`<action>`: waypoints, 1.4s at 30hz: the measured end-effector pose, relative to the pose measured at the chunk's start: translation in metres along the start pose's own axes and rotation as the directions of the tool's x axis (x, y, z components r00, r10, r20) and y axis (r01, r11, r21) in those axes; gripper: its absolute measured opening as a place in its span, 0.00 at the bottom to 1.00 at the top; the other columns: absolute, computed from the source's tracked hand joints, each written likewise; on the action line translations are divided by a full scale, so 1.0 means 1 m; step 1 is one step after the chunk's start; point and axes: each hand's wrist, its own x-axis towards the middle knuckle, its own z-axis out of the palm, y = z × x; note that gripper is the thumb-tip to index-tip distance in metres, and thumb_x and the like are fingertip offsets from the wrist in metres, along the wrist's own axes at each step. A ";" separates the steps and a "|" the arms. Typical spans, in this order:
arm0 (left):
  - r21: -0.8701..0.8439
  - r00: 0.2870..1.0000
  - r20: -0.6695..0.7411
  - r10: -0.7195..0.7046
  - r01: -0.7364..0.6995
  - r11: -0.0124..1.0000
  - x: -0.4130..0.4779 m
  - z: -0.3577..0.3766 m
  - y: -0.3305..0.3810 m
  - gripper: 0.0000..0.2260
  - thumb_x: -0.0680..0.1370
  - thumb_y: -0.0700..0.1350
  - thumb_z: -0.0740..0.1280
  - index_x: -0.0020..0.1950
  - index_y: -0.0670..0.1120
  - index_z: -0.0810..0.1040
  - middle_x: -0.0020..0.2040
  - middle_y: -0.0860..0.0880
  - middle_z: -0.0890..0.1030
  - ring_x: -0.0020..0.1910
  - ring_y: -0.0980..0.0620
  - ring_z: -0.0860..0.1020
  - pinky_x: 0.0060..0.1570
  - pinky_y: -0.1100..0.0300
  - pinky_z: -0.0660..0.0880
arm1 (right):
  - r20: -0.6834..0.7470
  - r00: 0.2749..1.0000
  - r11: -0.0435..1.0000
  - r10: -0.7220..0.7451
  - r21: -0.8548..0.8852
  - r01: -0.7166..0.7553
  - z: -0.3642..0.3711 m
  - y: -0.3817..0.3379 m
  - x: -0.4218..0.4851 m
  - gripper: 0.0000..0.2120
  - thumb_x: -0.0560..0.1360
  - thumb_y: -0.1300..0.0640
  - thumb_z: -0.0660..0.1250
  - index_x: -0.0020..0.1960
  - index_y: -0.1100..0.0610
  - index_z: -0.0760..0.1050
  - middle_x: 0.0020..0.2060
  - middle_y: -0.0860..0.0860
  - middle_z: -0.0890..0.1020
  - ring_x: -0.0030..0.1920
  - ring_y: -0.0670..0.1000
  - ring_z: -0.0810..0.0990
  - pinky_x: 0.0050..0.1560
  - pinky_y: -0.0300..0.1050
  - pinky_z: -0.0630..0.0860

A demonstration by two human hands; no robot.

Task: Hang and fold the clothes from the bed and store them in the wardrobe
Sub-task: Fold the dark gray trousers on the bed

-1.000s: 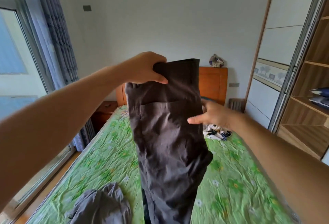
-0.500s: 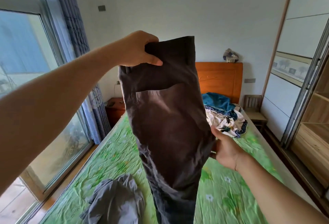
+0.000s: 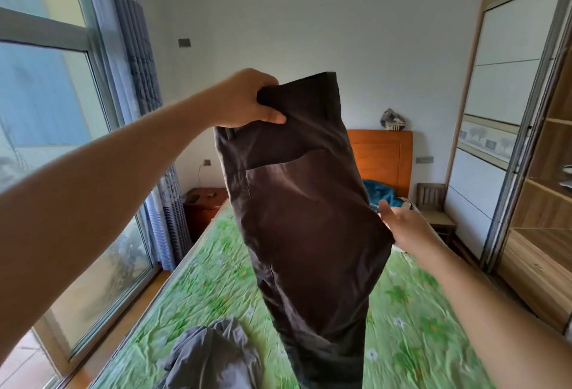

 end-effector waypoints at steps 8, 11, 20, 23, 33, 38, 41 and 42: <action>0.065 0.996 0.052 0.068 -0.071 0.995 -0.030 0.011 0.042 0.14 0.68 0.60 0.76 0.41 0.53 0.78 0.35 0.56 0.79 0.37 0.58 0.78 0.33 0.61 0.69 | 0.044 0.959 0.779 -0.280 0.594 0.200 -0.050 -0.171 -0.035 0.13 0.69 0.58 0.77 0.54 0.51 0.83 0.48 0.53 0.87 0.50 0.55 0.86 0.53 0.53 0.82; -0.003 0.994 0.109 0.006 -0.006 1.000 -0.058 -0.002 0.032 0.14 0.69 0.61 0.76 0.40 0.54 0.78 0.33 0.57 0.80 0.32 0.60 0.78 0.32 0.62 0.71 | 0.011 0.978 0.725 -0.211 0.673 0.148 -0.053 -0.178 -0.058 0.12 0.73 0.65 0.73 0.55 0.55 0.82 0.50 0.56 0.87 0.52 0.58 0.86 0.54 0.54 0.82; -0.854 0.995 0.071 -0.077 0.100 0.510 -0.115 -0.010 0.037 0.16 0.70 0.36 0.74 0.57 0.42 0.81 0.53 0.42 0.82 0.53 0.43 0.84 0.52 0.51 0.82 | -0.086 0.986 0.658 -0.144 0.736 0.160 -0.089 -0.188 -0.095 0.09 0.72 0.68 0.71 0.52 0.62 0.84 0.47 0.61 0.87 0.47 0.59 0.87 0.43 0.48 0.83; -0.915 0.999 0.011 -0.043 0.027 0.402 -0.099 -0.021 0.050 0.15 0.68 0.38 0.75 0.54 0.46 0.82 0.49 0.44 0.84 0.52 0.46 0.84 0.51 0.55 0.82 | -0.156 0.967 0.636 -0.204 0.729 0.252 -0.119 -0.193 -0.080 0.07 0.70 0.66 0.71 0.46 0.60 0.87 0.47 0.61 0.87 0.48 0.60 0.87 0.46 0.49 0.83; -0.855 0.979 0.145 -0.140 0.195 0.480 -0.007 0.094 0.030 0.14 0.74 0.29 0.70 0.55 0.45 0.79 0.48 0.43 0.82 0.48 0.48 0.82 0.50 0.55 0.82 | -0.069 0.988 0.756 -0.137 0.637 0.150 -0.108 -0.080 0.022 0.09 0.70 0.65 0.72 0.50 0.60 0.85 0.48 0.61 0.86 0.50 0.61 0.86 0.56 0.56 0.82; -0.524 0.955 0.138 -0.263 0.296 0.798 0.026 0.246 -0.008 0.11 0.72 0.33 0.75 0.52 0.44 0.83 0.44 0.46 0.83 0.41 0.54 0.79 0.46 0.54 0.79 | 0.102 0.993 0.959 -0.057 0.283 0.025 -0.054 0.053 0.090 0.05 0.68 0.53 0.78 0.42 0.45 0.85 0.36 0.42 0.85 0.39 0.43 0.84 0.41 0.36 0.76; -0.264 0.908 0.216 -0.359 0.409 0.874 0.023 0.343 -0.026 0.10 0.71 0.39 0.77 0.50 0.47 0.84 0.42 0.48 0.83 0.43 0.49 0.80 0.45 0.56 0.76 | 0.196 0.975 0.995 0.101 -0.042 -0.095 0.001 0.142 0.113 0.12 0.69 0.46 0.79 0.39 0.53 0.81 0.29 0.46 0.76 0.35 0.50 0.77 0.33 0.43 0.67; -0.233 0.880 0.267 -0.392 0.453 0.860 0.019 0.375 -0.030 0.10 0.70 0.39 0.77 0.49 0.48 0.84 0.40 0.49 0.82 0.43 0.48 0.80 0.45 0.56 0.75 | 0.223 0.963 0.987 0.152 -0.091 -0.135 0.023 0.168 0.115 0.12 0.70 0.46 0.78 0.38 0.52 0.80 0.28 0.46 0.76 0.35 0.52 0.77 0.32 0.43 0.66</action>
